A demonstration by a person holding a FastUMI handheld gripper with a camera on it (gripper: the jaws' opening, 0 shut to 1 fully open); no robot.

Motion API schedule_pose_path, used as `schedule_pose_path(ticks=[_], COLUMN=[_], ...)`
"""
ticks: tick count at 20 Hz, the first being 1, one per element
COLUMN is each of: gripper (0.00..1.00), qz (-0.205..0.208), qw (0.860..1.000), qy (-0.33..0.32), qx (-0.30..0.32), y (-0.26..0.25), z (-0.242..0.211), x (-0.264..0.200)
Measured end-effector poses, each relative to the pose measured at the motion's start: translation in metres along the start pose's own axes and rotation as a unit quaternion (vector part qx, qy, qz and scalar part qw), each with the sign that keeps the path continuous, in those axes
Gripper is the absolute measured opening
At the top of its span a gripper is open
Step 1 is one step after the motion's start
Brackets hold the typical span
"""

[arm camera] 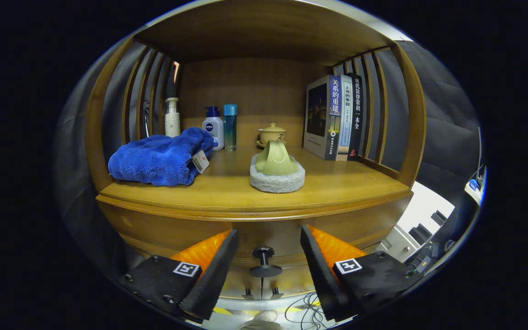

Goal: Pull open the drawer, take out the items inside it, and place them on the countertop above the cabinet.

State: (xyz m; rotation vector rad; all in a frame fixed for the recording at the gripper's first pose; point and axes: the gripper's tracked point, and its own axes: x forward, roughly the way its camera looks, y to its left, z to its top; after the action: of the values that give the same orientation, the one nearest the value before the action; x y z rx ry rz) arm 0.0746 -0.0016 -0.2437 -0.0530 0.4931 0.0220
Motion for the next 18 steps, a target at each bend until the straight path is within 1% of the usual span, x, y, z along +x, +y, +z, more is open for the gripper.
schedule_pose_path(ticks=[6,9,15,18], gripper=[0.93,0.93,0.93,0.93], qz=[-0.002,-0.009,-0.02,-0.015], qw=[1.0,1.0,0.998,0.996], qy=[-0.002,-0.013,-0.06,-0.086], qx=[-0.002,-0.006,-0.011,-0.014], y=[-0.001,-0.009,-0.026,-0.031], z=[0.009,0.023,0.075,0.11], x=[-0.015,-0.029,-0.07,-0.093])
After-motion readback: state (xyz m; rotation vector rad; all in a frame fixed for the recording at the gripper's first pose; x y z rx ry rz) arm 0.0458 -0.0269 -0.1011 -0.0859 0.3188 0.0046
